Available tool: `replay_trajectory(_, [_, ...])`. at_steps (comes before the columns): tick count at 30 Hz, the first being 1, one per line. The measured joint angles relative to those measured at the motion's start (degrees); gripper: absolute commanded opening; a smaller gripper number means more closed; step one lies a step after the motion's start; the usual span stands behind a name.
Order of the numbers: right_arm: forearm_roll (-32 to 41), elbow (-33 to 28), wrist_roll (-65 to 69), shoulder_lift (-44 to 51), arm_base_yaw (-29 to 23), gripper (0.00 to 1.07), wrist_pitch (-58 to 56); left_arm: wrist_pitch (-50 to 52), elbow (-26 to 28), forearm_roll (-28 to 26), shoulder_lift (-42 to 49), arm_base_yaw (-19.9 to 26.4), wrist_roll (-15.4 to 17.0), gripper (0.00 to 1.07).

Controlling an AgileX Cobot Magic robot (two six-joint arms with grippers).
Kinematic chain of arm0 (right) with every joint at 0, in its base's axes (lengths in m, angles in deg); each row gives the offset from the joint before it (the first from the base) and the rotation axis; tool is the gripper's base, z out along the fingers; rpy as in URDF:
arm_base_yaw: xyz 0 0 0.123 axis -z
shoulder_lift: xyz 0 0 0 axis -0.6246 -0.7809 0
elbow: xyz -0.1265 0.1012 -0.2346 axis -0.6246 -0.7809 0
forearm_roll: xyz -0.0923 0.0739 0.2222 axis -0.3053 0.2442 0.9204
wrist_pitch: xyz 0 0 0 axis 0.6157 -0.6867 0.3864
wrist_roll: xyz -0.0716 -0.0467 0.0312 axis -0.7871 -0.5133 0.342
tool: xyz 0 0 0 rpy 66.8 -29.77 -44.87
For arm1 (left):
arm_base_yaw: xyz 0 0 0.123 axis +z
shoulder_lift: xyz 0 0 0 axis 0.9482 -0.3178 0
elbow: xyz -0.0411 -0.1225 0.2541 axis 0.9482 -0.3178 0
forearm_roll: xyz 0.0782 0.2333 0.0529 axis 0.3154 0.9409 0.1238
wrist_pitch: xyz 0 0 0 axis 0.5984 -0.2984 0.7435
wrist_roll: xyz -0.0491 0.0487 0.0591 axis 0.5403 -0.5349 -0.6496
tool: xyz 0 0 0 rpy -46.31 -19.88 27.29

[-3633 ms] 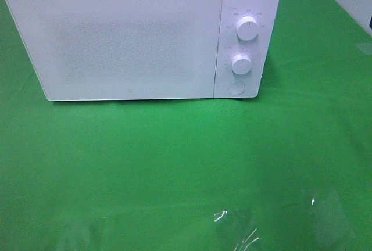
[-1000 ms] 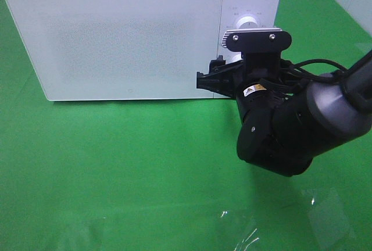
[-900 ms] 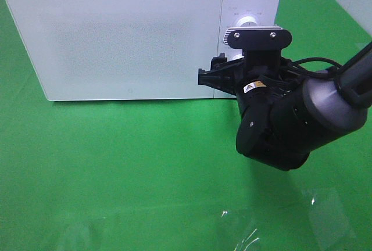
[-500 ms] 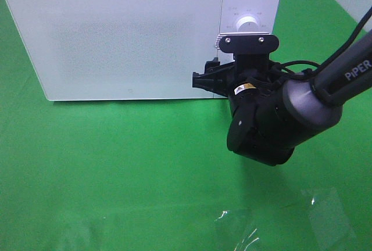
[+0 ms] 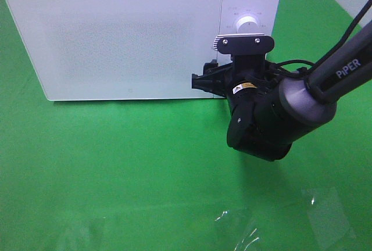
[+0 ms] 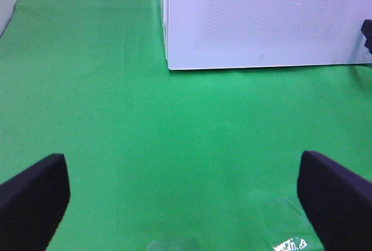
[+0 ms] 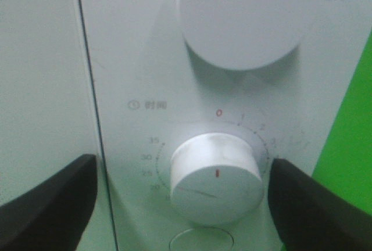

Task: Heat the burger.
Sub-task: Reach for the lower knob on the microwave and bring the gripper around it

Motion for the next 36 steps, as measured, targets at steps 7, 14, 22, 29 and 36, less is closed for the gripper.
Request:
replay_trajectory(7, [-0.29, 0.0, 0.0, 0.0, 0.11, 0.76, -0.69, 0.0, 0.0, 0.0, 0.0, 0.0, 0.0, 1.0])
replay_trajectory(14, [-0.74, -0.69, -0.34, 0.63, 0.23, 0.76, -0.4, 0.0, 0.0, 0.0, 0.0, 0.0, 0.0, 1.0])
replay_trajectory(22, [-0.69, -1.49, -0.34, 1.55, 0.57, 0.76, 0.63, 0.0, 0.0, 0.0, 0.0, 0.0, 0.0, 1.0])
replay_trajectory(29, [-0.8, -1.49, -0.34, 1.55, 0.57, 0.75, 0.63, 0.0, 0.0, 0.0, 0.0, 0.0, 0.0, 1.0])
replay_trajectory(36, [-0.86, -1.49, -0.29, 1.55, 0.69, 0.3, 0.63, 0.0, 0.0, 0.0, 0.0, 0.0, 0.0, 1.0])
